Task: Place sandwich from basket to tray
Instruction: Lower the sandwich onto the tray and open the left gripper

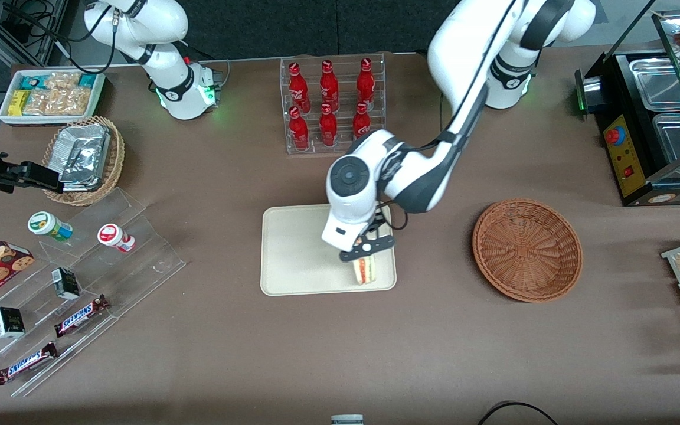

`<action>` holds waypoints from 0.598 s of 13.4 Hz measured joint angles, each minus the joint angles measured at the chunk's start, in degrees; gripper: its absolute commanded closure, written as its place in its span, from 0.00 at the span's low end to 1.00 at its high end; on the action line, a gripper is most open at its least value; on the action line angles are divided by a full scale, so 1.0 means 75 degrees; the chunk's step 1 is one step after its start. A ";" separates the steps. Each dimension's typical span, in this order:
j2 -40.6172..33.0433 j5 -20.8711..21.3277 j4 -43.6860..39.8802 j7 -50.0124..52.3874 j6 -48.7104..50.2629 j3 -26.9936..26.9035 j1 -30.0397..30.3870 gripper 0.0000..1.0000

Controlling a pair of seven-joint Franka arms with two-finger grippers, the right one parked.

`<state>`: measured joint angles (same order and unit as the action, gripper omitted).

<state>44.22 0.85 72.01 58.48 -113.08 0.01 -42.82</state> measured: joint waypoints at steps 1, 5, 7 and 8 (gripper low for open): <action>0.0152 0.0020 -0.0071 -0.0118 -0.0043 -0.0001 -0.0095 1.00; 0.0603 0.0087 -0.0219 -0.0664 -0.0087 -0.0007 -0.0452 1.00; 0.0711 0.0122 -0.0229 -0.0750 -0.0087 -0.0010 -0.0537 1.00; 0.0753 0.0133 -0.0230 -0.0783 -0.0087 -0.0011 -0.0557 1.00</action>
<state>49.86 1.85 70.29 52.61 -113.73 -0.07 -46.99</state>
